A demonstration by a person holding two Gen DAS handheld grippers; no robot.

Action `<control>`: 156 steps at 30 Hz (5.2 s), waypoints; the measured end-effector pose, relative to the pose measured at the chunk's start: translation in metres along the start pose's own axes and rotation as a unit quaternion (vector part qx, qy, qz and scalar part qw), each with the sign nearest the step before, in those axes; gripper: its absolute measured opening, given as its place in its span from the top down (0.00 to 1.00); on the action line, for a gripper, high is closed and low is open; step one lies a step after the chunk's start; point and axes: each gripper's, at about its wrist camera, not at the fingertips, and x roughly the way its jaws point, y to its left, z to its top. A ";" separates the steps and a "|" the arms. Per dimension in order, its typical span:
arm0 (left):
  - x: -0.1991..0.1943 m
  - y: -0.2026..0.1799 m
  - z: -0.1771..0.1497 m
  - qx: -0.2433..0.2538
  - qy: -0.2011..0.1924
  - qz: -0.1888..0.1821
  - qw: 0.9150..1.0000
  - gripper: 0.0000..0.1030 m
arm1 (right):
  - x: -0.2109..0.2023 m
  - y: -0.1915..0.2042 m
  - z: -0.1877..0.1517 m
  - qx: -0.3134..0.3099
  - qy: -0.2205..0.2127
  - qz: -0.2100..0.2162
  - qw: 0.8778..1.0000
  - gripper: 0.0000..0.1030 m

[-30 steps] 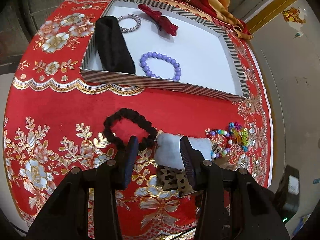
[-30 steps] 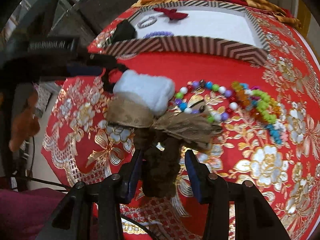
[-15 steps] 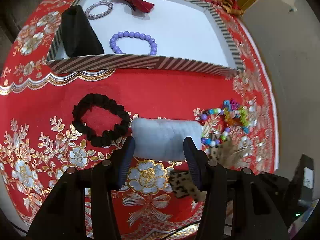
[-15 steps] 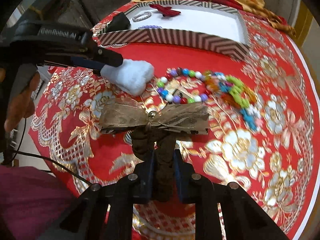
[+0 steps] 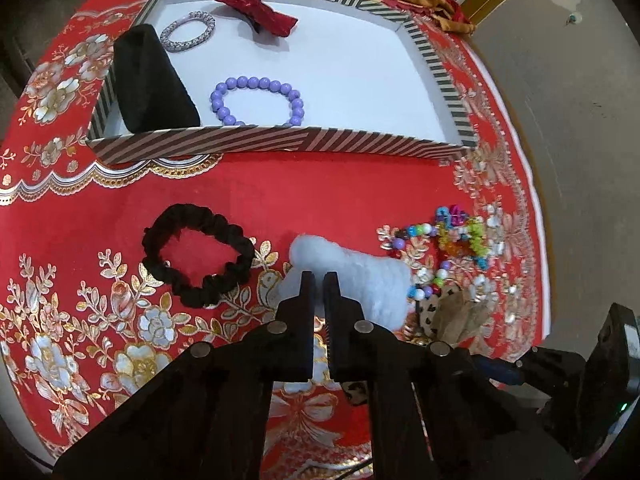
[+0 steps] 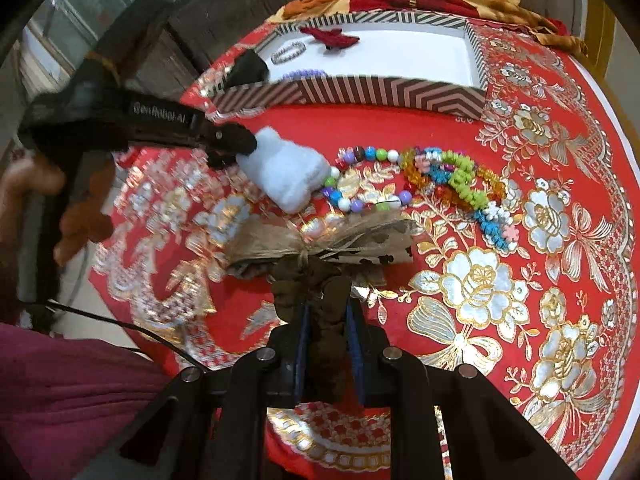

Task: Organize jewelry
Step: 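Grasp the white fluffy scrunchie with the left tool while the right tool lifts the leopard bow, then carry the white scrunchie and leopard bow into the tray while both tools open, then lift both open tools out of the tray over the table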

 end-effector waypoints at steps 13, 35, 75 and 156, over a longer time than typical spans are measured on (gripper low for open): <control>-0.008 -0.008 -0.003 0.019 0.011 -0.009 1.000 0.91 | -0.015 -0.004 0.001 -0.006 -0.008 -0.005 1.000 0.85; 0.029 -0.022 0.007 0.045 0.021 0.043 0.998 0.67 | 0.029 0.013 -0.032 -0.083 0.029 -0.087 0.992 0.74; -0.021 -0.037 0.145 0.024 -0.107 0.070 0.991 0.85 | -0.013 -0.079 0.204 0.016 -0.144 -0.067 0.987 0.79; -0.078 0.003 -0.014 0.018 -0.166 0.145 0.975 0.50 | -0.027 0.021 0.073 0.050 -0.119 -0.077 0.989 0.52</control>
